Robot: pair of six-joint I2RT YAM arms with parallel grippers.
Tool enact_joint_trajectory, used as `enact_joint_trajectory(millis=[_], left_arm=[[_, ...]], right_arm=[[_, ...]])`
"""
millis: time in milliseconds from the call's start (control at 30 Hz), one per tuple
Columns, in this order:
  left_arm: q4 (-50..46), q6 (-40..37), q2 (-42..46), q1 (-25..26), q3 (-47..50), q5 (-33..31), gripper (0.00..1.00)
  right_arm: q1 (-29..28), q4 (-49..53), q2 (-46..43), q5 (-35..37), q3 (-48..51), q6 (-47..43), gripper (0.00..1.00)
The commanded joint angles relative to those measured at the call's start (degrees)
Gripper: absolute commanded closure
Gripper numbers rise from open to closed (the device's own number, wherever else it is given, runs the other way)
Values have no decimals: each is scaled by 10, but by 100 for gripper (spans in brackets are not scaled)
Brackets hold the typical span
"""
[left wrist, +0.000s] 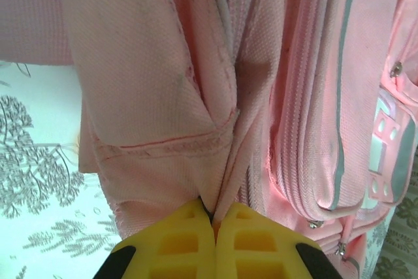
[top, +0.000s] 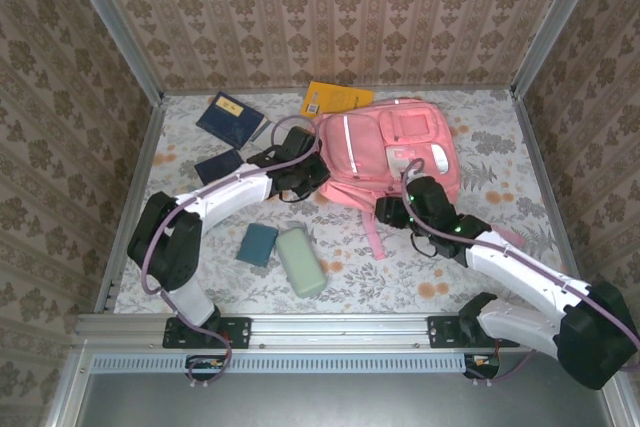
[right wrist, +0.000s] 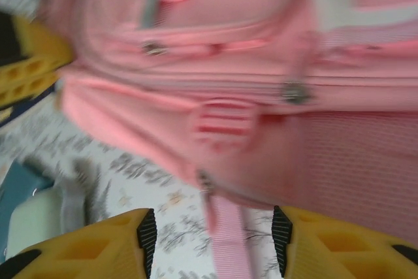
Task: Pack the student bag
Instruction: Unzip the student bag at the top-right of the table.
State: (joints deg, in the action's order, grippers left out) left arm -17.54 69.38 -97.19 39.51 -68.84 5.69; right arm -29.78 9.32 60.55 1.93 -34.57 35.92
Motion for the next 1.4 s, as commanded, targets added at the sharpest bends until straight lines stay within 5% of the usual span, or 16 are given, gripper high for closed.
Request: enact_joint_trajectory(millis=[0, 67, 300, 533, 900, 1367], left_arm=[[21, -33, -3, -5, -21, 22, 100], [23, -38, -5, -6, -17, 22, 100], [-27, -148, -5, -3, -22, 2, 72], [-45, -308, 60, 72, 32, -129, 50], [-10, -407, -12, 238, 18, -223, 60], [-84, -418, -146, 288, -103, -277, 65]], right_arm=[[51, 27, 13, -67, 21, 116, 42], [59, 16, 21, -74, 30, 152, 36], [71, -43, 50, -64, 49, 264, 29], [73, -42, 58, -53, 39, 272, 30], [88, 20, 11, -32, 33, 268, 30], [123, 66, -105, -14, 87, 279, 30]])
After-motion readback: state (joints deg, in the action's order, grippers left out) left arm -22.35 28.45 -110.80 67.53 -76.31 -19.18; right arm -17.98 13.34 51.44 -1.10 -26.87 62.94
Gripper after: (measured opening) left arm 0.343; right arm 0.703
